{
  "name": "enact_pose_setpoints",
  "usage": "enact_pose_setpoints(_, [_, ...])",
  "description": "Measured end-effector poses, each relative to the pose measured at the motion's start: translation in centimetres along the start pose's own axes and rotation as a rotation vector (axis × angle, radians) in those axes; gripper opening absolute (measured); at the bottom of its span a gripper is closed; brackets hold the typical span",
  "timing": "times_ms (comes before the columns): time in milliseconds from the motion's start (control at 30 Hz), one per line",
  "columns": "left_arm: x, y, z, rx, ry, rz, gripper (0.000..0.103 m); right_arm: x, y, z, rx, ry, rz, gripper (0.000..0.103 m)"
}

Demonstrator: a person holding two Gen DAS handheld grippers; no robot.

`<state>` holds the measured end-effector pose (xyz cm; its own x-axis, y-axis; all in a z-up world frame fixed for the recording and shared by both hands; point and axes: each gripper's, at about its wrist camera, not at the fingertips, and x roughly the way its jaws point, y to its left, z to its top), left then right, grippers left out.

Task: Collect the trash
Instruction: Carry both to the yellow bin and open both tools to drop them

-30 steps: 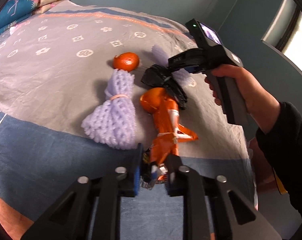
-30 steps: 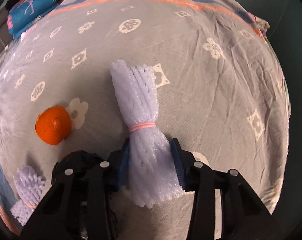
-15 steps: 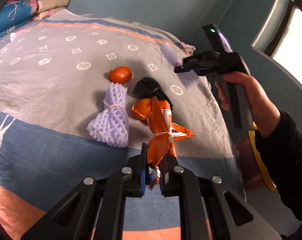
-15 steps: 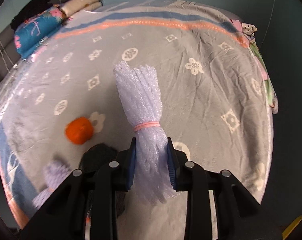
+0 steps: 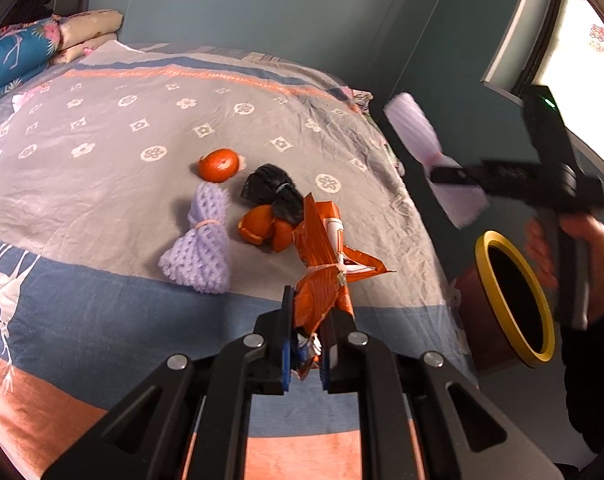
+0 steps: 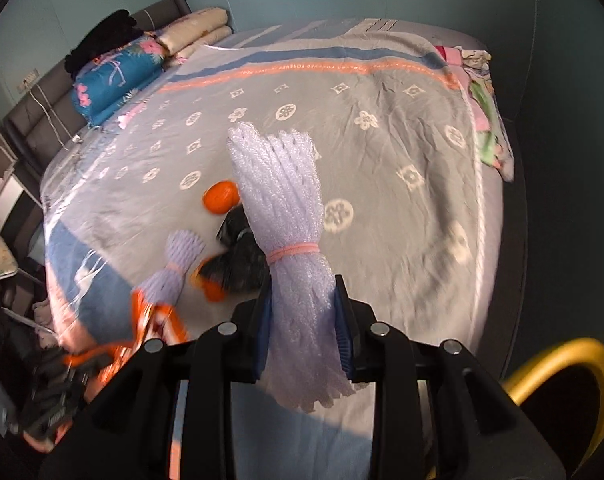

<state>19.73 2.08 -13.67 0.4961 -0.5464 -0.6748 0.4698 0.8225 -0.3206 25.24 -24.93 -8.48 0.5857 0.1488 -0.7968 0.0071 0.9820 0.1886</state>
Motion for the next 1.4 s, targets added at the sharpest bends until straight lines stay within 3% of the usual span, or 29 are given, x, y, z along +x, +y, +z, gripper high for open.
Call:
enact_pose_setpoints(200, [-1.0, -2.2, -0.2, -0.001, -0.03, 0.009, 0.009, -4.9, -1.9, -4.5, 0.028, -0.026, 0.039, 0.027])
enact_pose_setpoints(500, [-1.6, -6.2, 0.0, 0.015, -0.043, 0.017, 0.009, -10.0, -3.5, -7.3, 0.017, -0.101, 0.057, 0.028])
enact_pose_setpoints(600, [-1.9, -7.8, 0.4, 0.037, -0.05, 0.016, 0.009, -12.6, -3.9, -8.2, -0.011, -0.154, 0.021, 0.028])
enact_pose_setpoints(967, [-1.3, -14.6, 2.1, 0.102, -0.033, -0.055, 0.009, -18.8, -9.3, -10.5, 0.086, -0.272, -0.027, 0.029])
enact_pose_setpoints(1400, [2.0, -23.5, 1.7, 0.237, 0.038, -0.164, 0.009, -21.3, -16.3, -13.4, 0.232, -0.29, -0.117, 0.031])
